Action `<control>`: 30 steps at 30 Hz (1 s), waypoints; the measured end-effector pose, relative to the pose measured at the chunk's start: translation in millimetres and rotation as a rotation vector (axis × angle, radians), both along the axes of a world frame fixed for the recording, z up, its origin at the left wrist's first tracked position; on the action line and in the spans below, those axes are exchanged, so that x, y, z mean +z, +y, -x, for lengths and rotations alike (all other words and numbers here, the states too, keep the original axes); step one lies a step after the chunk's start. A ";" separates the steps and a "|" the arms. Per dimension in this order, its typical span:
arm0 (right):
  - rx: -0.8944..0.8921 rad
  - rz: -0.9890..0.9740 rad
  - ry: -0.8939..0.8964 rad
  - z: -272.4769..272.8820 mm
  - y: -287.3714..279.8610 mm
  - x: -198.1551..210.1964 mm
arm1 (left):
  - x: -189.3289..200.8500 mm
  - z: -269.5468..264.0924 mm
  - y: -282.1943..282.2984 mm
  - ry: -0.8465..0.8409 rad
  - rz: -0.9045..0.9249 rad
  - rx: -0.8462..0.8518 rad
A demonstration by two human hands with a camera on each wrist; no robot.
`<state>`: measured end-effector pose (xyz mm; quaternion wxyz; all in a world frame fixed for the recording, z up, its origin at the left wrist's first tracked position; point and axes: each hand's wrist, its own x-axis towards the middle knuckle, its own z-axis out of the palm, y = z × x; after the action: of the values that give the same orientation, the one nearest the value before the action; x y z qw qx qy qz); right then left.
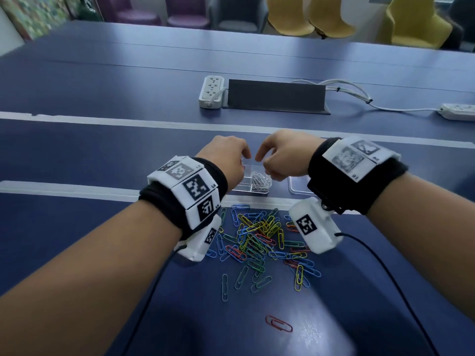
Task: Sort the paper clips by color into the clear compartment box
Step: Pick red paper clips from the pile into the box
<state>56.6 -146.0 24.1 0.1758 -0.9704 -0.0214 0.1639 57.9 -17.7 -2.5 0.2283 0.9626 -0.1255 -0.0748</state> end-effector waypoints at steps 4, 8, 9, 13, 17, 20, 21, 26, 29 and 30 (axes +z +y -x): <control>0.002 -0.099 -0.045 -4.8 4.9 -2.3 | -1.4 -1.5 0.4 0.012 0.057 0.051; -0.026 -0.216 -0.070 -9.5 13.1 -14.2 | -1.5 0.6 5.1 0.056 0.127 0.078; -0.034 -0.244 -0.075 -10.2 14.9 -16.4 | -2.2 0.8 6.3 0.075 0.158 0.085; -0.011 -0.237 -0.102 -12.9 17.7 -20.5 | -3.8 0.8 10.9 0.145 0.317 0.103; 0.027 -0.259 -0.096 -11.9 12.7 -20.8 | -3.0 2.9 15.4 0.141 0.323 0.097; 0.044 -0.241 -0.158 -5.5 -0.4 -11.4 | -1.2 7.6 20.2 0.111 0.291 0.067; 0.055 -0.209 -0.188 -1.9 -6.9 -7.6 | -0.4 9.5 21.7 0.097 0.264 0.049; 0.146 -0.031 -0.171 25.5 -38.4 0.4 | 2.2 23.7 21.7 0.089 0.015 -0.182; 0.188 0.072 -0.108 44.6 -51.3 -3.0 | 1.1 32.0 15.8 0.121 -0.100 -0.311; 0.191 0.094 -0.090 50.4 -53.6 -4.9 | 0.3 33.4 12.4 0.129 -0.115 -0.338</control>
<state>6.2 -199.6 19.2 0.1126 -0.9775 -0.1140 0.1371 24.5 -5.3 -2.2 0.1645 0.9325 -0.2659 -0.1806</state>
